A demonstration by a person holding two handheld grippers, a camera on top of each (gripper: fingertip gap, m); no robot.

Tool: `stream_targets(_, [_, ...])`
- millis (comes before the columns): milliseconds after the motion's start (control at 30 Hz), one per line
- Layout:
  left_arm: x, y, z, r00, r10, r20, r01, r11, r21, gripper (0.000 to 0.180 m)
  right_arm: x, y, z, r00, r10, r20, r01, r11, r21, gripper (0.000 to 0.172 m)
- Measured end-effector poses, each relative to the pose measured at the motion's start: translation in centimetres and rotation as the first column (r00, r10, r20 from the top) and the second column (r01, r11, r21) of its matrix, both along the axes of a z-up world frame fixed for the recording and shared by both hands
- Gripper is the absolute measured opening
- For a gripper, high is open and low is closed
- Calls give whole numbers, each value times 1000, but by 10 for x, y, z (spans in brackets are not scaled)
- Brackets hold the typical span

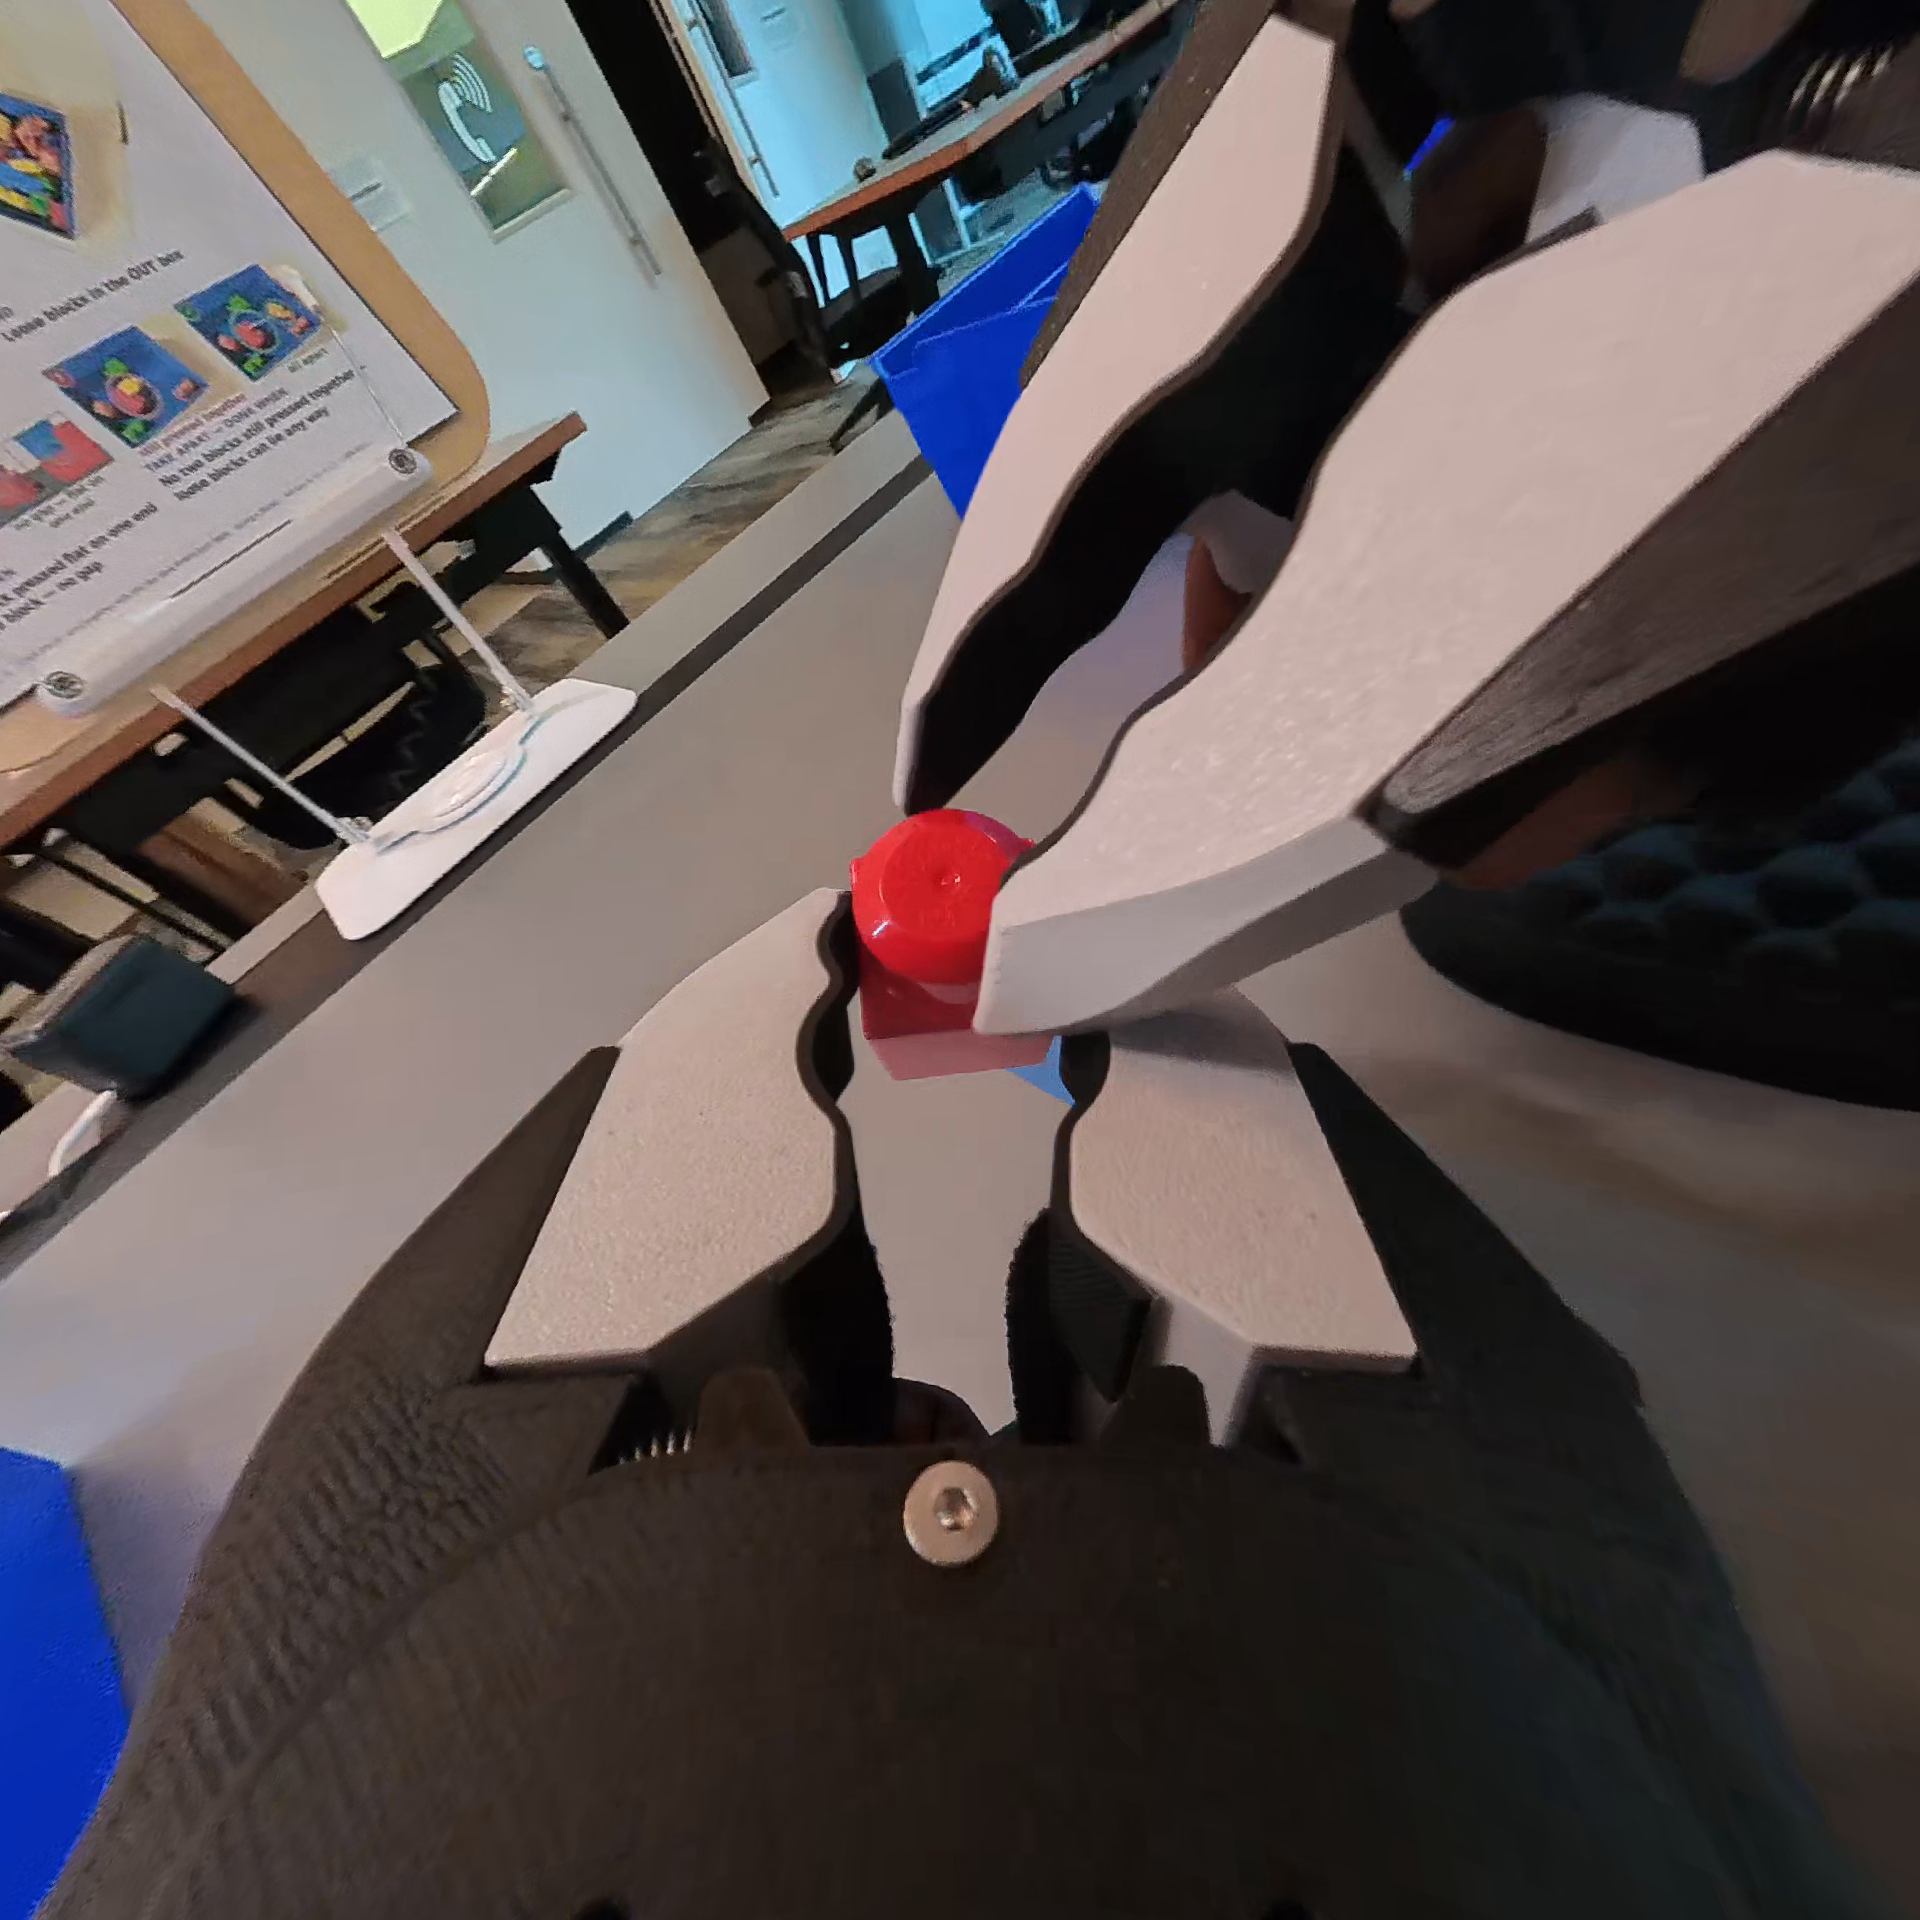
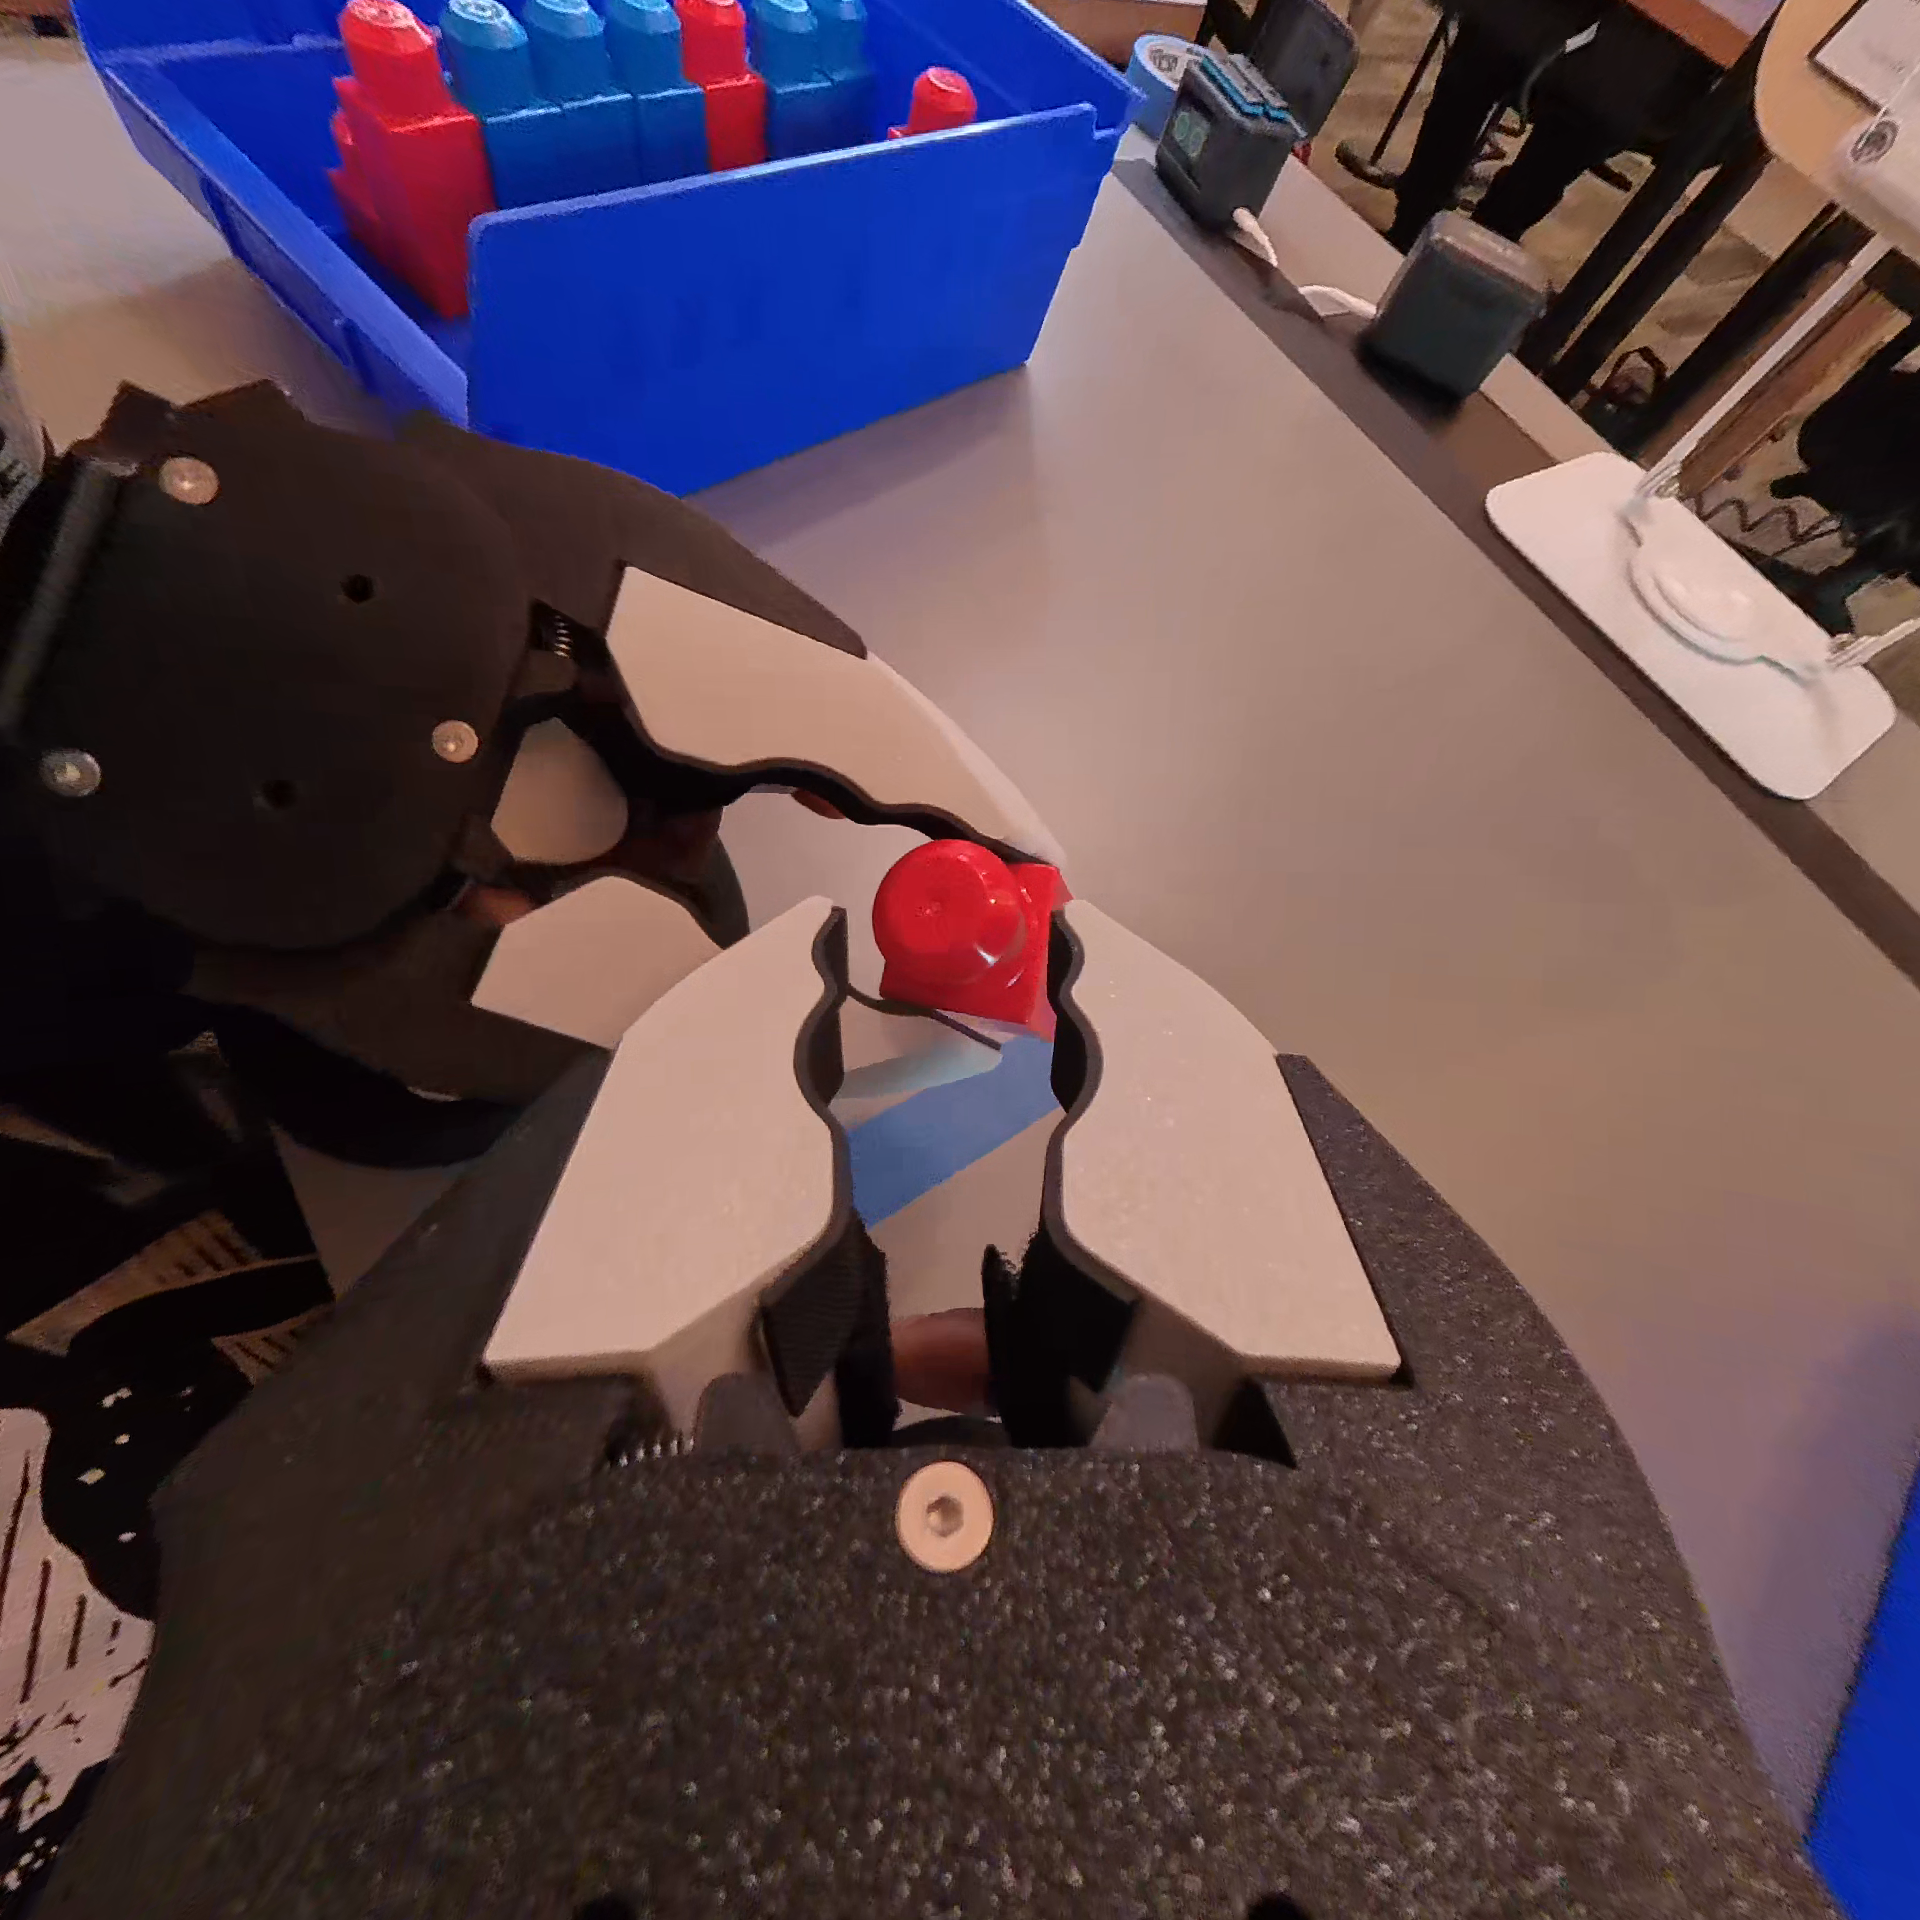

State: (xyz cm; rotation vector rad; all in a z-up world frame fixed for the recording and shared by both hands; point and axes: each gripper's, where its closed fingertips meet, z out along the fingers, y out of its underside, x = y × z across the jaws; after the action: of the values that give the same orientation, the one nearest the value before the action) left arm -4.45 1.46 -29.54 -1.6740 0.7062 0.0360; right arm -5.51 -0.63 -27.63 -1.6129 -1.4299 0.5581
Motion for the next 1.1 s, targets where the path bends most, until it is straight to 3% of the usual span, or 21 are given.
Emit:
stream_targets(367, [-4, 3, 1, 961, 125, -245, -97, 988, 121, 36, -1, 5, -6, 997, -55, -49, 54, 998, -32, 30])
stream_targets(500, [-1, 2, 4, 968, 105, -227, -75, 988, 135, 37, 2, 6, -4, 996, -57, -69, 56, 998, -19, 29])
stream_targets(633, [-4, 3, 6, 973, 104, -206, -75, 987, 145, 58, 12, 9, 8, 987, -46, -154, 33, 996, -82, 29])
stream_targets(700, [1, 2, 5, 974, 76, -213, -45, 988, 150, 51, 15, 5, 12, 980, -16, -201, -18, 986, -166, 29])
stream_targets(733, [1, 1, 6, 970, 82, -230, -44, 985, 167, 39, 16, 3, 13, 975, -6, -224, -40, 978, -204, 29])
stream_targets(833, [2, 0, 9, 958, 94, -271, -39, 979, 200, 37, 20, 2, 15, 964, 7, -266, -82, 959, -272, 29])
stream_targets(1100, [-1, 0, 10, 922, 158, -355, -69, 966, 250, 36, 18, 5, 10, 974, -16, -227, -31, 978, -205, 29])
